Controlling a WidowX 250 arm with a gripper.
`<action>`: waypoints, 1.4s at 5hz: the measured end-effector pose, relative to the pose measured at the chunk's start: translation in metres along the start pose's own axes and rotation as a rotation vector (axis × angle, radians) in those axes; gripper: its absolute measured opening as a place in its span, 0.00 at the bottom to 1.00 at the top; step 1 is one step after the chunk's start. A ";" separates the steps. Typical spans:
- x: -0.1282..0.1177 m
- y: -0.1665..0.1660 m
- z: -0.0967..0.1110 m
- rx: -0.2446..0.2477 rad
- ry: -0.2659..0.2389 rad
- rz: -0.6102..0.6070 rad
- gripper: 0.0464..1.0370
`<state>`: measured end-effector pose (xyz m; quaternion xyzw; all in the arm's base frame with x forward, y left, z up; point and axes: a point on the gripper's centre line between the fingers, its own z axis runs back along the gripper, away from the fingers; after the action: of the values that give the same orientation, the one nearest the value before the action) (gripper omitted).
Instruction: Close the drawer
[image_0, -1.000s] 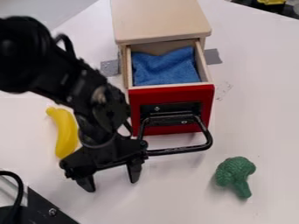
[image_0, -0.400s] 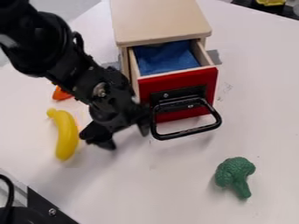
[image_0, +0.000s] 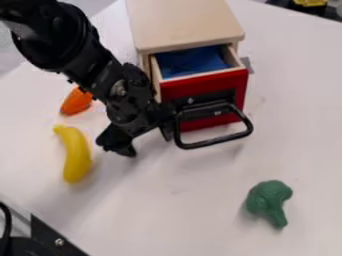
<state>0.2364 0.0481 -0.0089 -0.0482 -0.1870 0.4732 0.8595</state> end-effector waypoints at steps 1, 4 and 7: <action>0.007 -0.002 -0.002 0.016 0.004 0.016 0.96; 0.040 -0.009 -0.013 0.053 0.009 0.102 0.96; 0.070 -0.016 -0.024 0.089 0.005 0.126 0.96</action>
<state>0.2915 0.0993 -0.0072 -0.0227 -0.1602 0.5339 0.8299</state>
